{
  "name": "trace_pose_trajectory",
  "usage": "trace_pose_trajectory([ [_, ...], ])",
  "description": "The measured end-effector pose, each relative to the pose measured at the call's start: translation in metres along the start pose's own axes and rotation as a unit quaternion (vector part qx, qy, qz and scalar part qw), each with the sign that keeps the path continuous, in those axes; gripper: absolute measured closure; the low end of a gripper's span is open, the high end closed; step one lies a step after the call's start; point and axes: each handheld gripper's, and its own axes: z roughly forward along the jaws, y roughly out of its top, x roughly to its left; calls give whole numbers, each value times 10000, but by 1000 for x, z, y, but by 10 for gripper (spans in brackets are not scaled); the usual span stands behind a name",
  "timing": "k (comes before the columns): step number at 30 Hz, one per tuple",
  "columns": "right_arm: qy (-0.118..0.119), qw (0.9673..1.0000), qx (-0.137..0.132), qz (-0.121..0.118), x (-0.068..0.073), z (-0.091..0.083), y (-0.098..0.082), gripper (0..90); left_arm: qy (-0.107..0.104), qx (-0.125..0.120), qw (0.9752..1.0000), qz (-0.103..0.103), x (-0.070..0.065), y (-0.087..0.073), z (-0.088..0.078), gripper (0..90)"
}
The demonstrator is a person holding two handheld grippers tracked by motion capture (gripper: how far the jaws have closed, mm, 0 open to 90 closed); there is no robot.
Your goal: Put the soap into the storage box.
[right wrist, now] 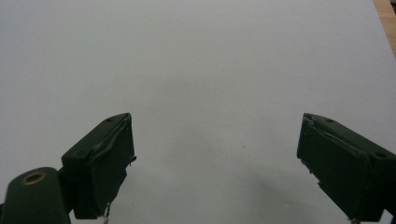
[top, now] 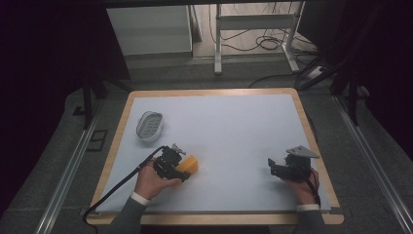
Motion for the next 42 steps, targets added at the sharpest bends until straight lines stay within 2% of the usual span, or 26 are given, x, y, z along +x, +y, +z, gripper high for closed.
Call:
trace_pose_trajectory([
  [2, -7, 10000, 5, -4, 0, 0, 0, 110, 18, 25, 10000, -2, 0, 0, 1, 497],
  [4, -14, 10000, 7, -6, 0, 0, 0, 109, -37, 42, 10000, -24, -1, 0, 3, 567],
  [9, -26, 10000, 43, -13, 1, 1, -1, 109, 103, -33, 9999, -52, -4, -2, 3, 587],
  [12, -24, 10000, 48, -13, 1, 2, -1, 109, 116, -39, 9999, -20, -3, -2, 3, 598],
  [17, -25, 10000, 48, -4, 0, 2, -1, 110, 17, -21, 10000, 8, -1, -2, 2, 608],
  [18, -32, 10000, 43, 2, 0, 2, -1, 109, -95, -24, 9999, 22, 1, -2, 1, 608],
  [19, -32, 10000, 43, 2, 0, 2, -1, 109, -95, -24, 9999, 22, 1, -2, 1, 609],
  [20, -29, 10000, 50, -1, -1, 2, -1, 109, -233, -39, 9997, 33, 3, -2, 0, 609],
  [23, -34, 10000, 56, 6, -1, 2, -1, 109, -344, -30, 9994, 39, 6, -2, -2, 609],
  [26, -30, 10000, 52, 9, -1, 2, -1, 109, -358, -73, 9993, 17, 10, -2, -4, 609],
  [36, -28, 10000, 81, -5, -1, 3, -2, 109, -322, -449, 9983, -209, 28, -1, -26, 609],
  [42, 55, 10000, 50, 66, 0, 2, -2, 109, -292, -488, 9979, -316, 39, -1, -36, 609],
])
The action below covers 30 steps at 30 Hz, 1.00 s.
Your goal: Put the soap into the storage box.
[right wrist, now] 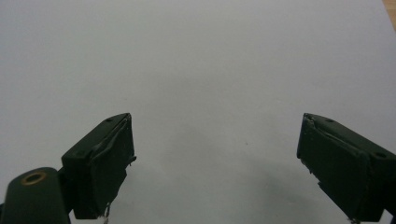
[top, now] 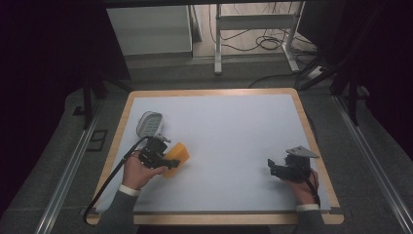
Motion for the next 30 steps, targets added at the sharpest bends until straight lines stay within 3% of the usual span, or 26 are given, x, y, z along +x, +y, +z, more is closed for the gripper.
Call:
trace_pose_trajectory([
  [6, 30, 10000, -14, 28, 1, -1, 1, 109, 84, -115, 9999, -49, 8, 2, -10, 609],
  [19, -52, 10000, 0, -37, 0, 0, 0, 110, 18, -234, 9995, -188, 27, 13, -20, 609],
  [30, -70, 10000, 26, 2, -1, 0, 0, 109, 62, -288, 9990, -329, 39, 20, -23, 609],
])
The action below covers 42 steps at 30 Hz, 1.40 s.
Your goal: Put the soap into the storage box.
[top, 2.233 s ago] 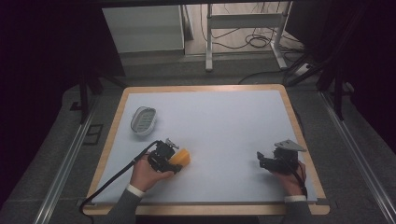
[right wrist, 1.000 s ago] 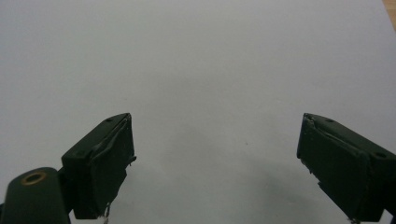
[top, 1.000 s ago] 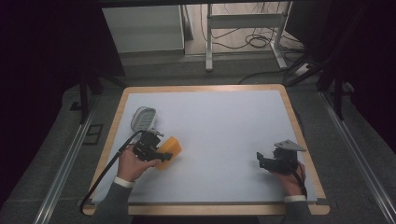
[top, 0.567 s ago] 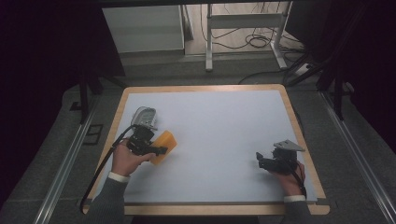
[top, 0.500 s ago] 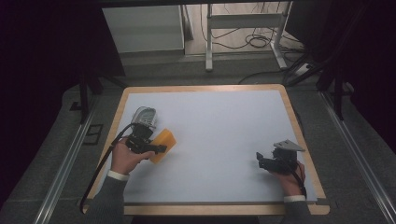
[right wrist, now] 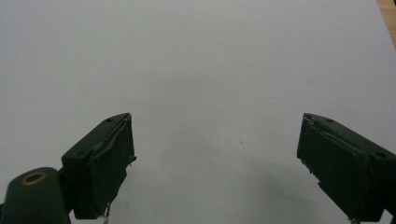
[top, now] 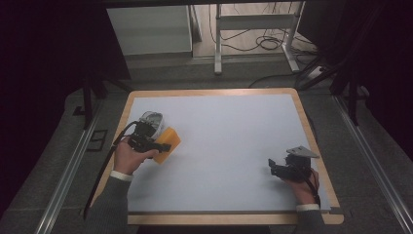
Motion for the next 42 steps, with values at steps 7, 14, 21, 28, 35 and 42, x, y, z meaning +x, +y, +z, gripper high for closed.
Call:
trace_pose_trajectory([
  [7, -19, 10000, -1, 11, 0, 0, 0, 109, 58, -60, 10000, -8, 2, 5, -5, 609],
  [14, -15, 10000, 4, 3, 0, 0, 0, 110, 147, -177, 9996, -157, 11, 14, -13, 609],
  [21, -12, 10000, 9, -15, 1, 1, 0, 110, 166, -234, 9993, -251, 20, 23, -19, 609],
  [28, -42, 10000, 5, 29, -1, 0, -1, 109, 220, -239, 9989, -348, 32, 29, -20, 610],
  [35, -33, 10000, -1, 17, -1, 0, 0, 109, 289, -303, 9980, -479, 41, 32, -22, 610],
  [42, -22, 10000, 5, 10, -1, 0, 0, 109, 336, -321, 9975, -536, 48, 35, -24, 610],
])
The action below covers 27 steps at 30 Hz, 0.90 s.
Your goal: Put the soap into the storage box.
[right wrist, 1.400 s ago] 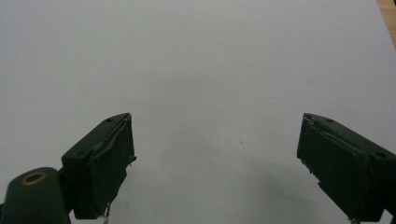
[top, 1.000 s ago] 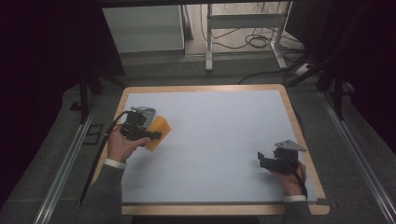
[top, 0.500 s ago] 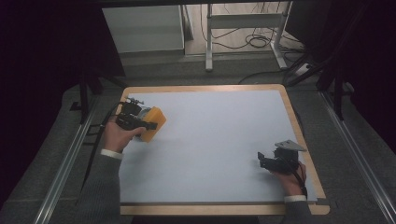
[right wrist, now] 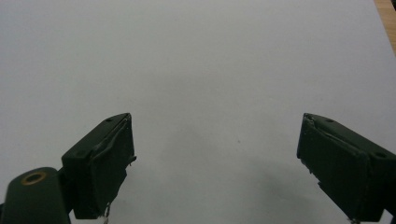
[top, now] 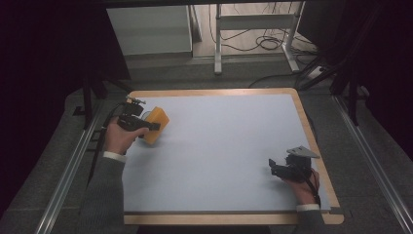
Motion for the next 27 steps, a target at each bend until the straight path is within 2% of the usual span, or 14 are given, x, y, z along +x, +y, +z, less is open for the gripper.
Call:
trace_pose_trajectory([
  [6, 1, 10000, -4, -26, 1, 0, 0, 109, -32, 13, 9999, -95, 8, 4, 1, 610],
  [11, -4, 10000, 3, -28, 0, 0, 0, 110, 85, 17, 9998, -192, 16, 6, 4, 610],
  [15, -11, 10000, 7, -28, 0, 0, 0, 110, 100, 28, 9996, -249, 20, 7, 6, 609],
  [16, -13, 10000, 9, -28, 0, 0, 0, 110, 145, 28, 9994, -320, 23, 9, 8, 609],
  [27, -26, 10000, 14, -25, 0, 0, 0, 110, 173, 22, 9988, -451, 31, 11, 14, 610],
])
